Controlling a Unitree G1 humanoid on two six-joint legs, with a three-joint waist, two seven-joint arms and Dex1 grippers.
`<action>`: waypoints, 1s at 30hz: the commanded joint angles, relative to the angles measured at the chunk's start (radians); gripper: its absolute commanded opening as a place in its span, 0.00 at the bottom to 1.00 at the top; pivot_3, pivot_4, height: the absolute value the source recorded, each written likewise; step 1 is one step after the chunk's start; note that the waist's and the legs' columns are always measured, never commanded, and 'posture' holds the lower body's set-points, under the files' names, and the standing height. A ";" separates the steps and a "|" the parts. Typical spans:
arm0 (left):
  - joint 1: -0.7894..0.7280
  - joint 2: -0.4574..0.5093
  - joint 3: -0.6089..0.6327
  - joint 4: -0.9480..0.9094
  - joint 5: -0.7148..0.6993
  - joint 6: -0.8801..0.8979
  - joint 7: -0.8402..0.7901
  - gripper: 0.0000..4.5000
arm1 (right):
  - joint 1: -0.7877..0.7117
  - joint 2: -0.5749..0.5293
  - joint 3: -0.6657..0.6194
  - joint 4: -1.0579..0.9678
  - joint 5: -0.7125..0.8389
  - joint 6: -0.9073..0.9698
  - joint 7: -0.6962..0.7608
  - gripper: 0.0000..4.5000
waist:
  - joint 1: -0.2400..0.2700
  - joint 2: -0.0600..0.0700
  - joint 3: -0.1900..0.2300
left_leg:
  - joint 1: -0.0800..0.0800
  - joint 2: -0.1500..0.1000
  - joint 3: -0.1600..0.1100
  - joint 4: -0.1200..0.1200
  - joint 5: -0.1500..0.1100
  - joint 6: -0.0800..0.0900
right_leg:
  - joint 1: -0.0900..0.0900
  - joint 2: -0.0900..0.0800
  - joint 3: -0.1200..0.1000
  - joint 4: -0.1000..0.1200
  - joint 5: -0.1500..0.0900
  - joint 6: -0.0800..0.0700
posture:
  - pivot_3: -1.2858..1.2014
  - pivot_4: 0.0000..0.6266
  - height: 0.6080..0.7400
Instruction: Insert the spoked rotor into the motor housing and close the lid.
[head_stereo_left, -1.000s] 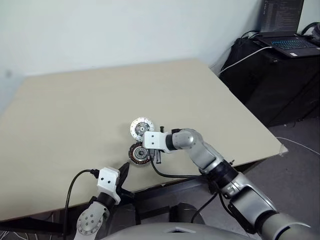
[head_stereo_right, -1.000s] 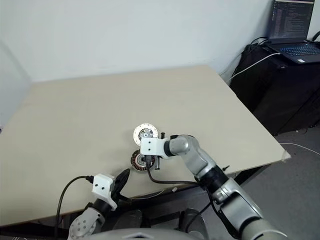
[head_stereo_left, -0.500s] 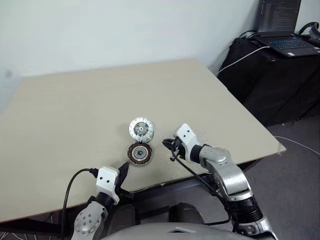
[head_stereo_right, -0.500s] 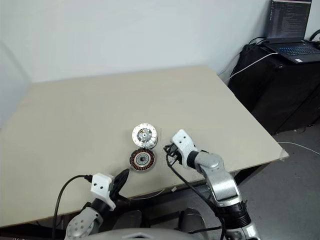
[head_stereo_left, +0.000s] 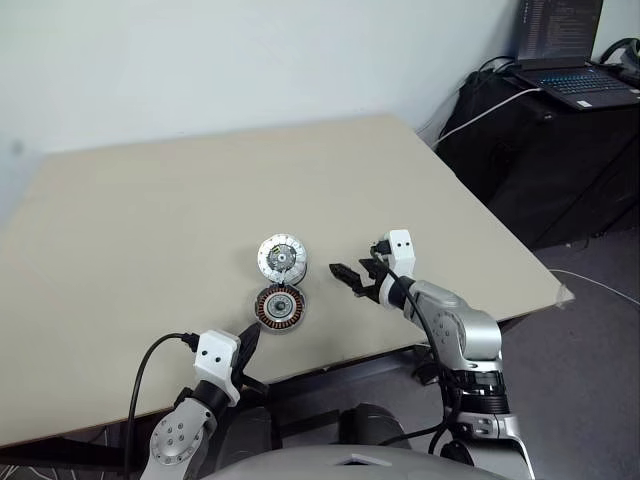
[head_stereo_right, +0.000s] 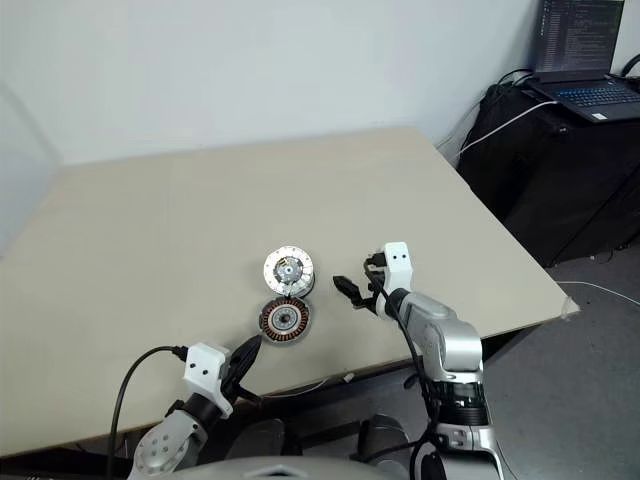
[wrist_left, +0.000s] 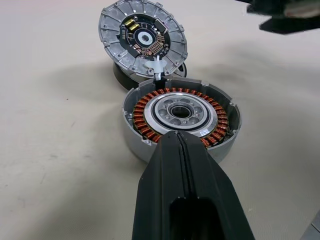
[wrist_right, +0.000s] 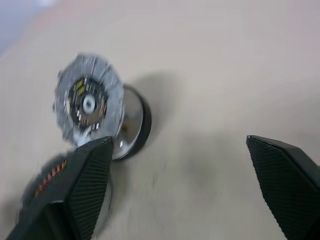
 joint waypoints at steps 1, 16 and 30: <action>-0.006 0.002 0.008 -0.009 0.000 -0.020 -0.001 0.00 | -0.054 0.026 -0.058 0.033 0.091 0.060 -0.017 0.99 | 0.000 0.000 0.000 | 0.000 0.000 0.000 0.000 0.000 0.000 | 0.000 0.000 0.000 0.000 0.000 0.000 | 0.52 0.00 1.00; -0.005 -0.001 0.014 0.030 -0.006 -0.051 -0.003 0.00 | -0.202 0.144 -0.279 0.251 0.335 0.243 -0.155 0.57 | -0.005 0.001 0.001 | 0.000 -0.001 0.000 0.000 0.000 0.000 | 0.000 0.000 0.000 0.000 0.000 0.000 | 0.52 0.00 1.00; -0.013 -0.008 0.011 0.066 0.000 -0.088 -0.001 0.00 | -0.250 0.125 -0.164 0.442 0.279 0.109 -0.153 0.29 | -0.013 0.002 0.001 | 0.000 -0.001 0.000 0.000 0.000 0.000 | 0.000 0.000 0.001 0.000 0.000 0.000 | 0.52 0.00 1.00</action>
